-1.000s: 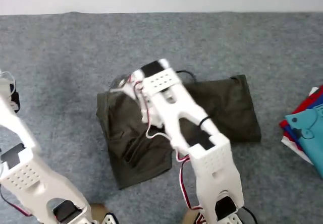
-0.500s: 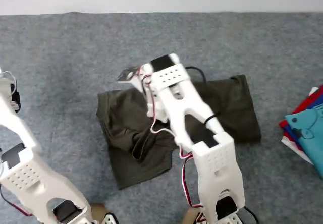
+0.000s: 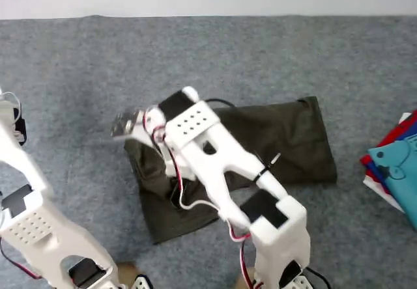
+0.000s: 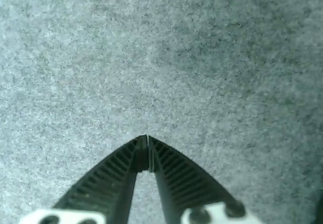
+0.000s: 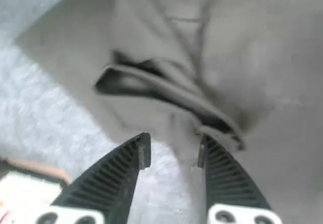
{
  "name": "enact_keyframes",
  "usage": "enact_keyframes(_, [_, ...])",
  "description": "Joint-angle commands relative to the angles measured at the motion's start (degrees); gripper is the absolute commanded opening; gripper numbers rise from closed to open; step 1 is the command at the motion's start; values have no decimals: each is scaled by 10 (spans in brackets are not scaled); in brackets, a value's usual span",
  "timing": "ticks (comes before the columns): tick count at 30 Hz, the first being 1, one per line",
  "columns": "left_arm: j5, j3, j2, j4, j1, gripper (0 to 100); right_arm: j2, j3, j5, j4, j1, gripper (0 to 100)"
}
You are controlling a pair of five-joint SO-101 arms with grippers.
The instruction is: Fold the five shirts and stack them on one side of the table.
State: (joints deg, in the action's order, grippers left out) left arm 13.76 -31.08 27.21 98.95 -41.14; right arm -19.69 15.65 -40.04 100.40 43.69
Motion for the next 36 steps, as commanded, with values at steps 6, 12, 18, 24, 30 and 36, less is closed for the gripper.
enact_keyframes(6, [2, -2, -3, -4, 1, 8, 102, -132, -102, -21, 51, 166])
enact_keyframes(12, [3, -3, -5, -27, -7, 8, 116, -157, -160, -61, 76, 166])
enact_keyframes(18, [5, -2, -3, -31, -28, 8, 114, -177, -194, -117, 91, 166])
enact_keyframes(24, [3, -2, -3, -31, -40, 8, 114, -236, -205, -179, 97, 165])
enact_keyframes(30, [3, -2, -3, -31, -40, 8, 114, -315, -205, -276, 95, 165])
enact_keyframes(36, [3, -2, -2, -31, -39, 8, 116, -320, -205, -285, 95, 6])
